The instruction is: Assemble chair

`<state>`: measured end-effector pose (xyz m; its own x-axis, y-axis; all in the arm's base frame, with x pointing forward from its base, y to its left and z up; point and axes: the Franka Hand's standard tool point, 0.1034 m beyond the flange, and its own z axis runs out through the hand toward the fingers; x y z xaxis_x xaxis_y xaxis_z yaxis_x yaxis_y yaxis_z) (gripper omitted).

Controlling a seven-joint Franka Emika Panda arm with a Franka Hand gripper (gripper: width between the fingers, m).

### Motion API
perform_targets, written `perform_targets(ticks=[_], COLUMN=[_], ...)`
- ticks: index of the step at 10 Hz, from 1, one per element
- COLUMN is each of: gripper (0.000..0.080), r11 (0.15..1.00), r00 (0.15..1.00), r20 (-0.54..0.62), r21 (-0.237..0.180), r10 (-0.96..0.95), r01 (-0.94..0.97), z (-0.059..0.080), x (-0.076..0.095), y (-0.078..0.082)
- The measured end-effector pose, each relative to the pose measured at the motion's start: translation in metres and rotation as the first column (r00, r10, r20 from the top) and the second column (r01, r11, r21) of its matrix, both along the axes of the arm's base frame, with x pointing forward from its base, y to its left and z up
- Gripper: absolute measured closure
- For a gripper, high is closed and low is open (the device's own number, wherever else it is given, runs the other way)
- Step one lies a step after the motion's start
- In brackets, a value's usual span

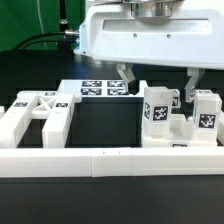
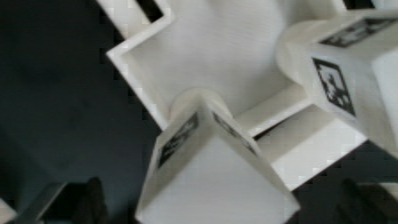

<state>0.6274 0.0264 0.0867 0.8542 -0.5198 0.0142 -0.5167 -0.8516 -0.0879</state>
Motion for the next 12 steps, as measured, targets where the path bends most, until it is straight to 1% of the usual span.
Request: perform_targets(ticks=[1,2,4,5,6,9,10,12], gripper=[0.0151,0.0151,0.0151,0.0151,0.0151,0.0151,0.0151,0.0155], r11=[0.997,0.985,0.945,0.921,0.904,0.777,0.766,0.778], r00=[0.997,0.985,0.946,0.922,0.905,0.78,0.768,0.78], r20=[0.009,0.022,0.024,0.024,0.027,0.017,0.017,0.018], r21=[-0.008,-0.026,-0.052,-0.065,-0.071,-0.097,-0.099,-0.098], r10=[0.071,0.171,0.324,0.386,0.424,0.626,0.64,0.625], r01=[-0.071,-0.17,-0.322,-0.384,-0.421,-0.622,-0.635,-0.621], z=[-0.0002,-0.0003,-0.0008,-0.0007,-0.0007,-0.0011,-0.001,-0.0011], x=[0.0006,0.0021,0.002,0.0024,0.0029,0.0026,0.0028,0.0028], y=[0.0015,0.001,0.0001,0.0004,0.0011,-0.0037,-0.0029,-0.0024])
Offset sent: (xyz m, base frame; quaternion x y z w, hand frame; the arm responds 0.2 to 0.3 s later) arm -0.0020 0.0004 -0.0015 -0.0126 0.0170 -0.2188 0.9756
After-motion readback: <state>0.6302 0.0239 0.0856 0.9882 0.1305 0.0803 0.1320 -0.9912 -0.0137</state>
